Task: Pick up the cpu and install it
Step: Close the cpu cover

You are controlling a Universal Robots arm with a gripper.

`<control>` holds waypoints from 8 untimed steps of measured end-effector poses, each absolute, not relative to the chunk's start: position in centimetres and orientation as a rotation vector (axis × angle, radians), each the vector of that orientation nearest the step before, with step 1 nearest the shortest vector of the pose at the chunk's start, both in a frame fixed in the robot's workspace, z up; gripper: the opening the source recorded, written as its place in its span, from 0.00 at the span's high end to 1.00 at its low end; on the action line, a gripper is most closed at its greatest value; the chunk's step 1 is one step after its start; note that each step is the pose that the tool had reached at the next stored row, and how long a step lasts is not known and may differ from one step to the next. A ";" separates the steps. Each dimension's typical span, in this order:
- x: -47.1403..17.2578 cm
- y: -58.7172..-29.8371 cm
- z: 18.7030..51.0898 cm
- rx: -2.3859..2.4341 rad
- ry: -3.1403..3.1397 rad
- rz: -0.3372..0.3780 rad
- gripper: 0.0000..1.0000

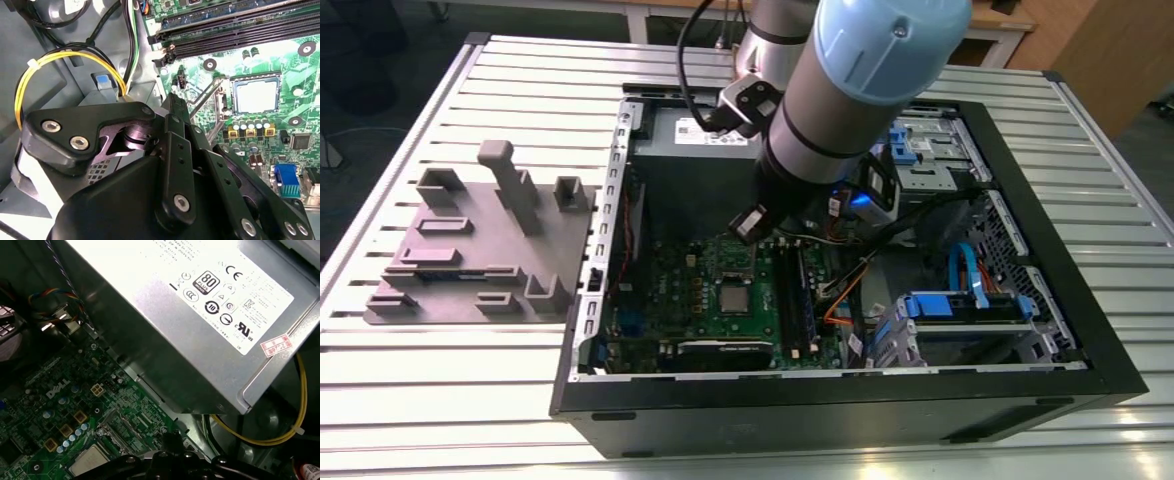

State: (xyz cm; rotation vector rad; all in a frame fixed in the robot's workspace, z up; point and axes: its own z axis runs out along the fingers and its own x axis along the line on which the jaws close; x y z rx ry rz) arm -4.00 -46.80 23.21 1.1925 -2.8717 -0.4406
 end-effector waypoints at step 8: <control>-4.1 -46.8 23.6 1.193 -2.872 -0.440 0.89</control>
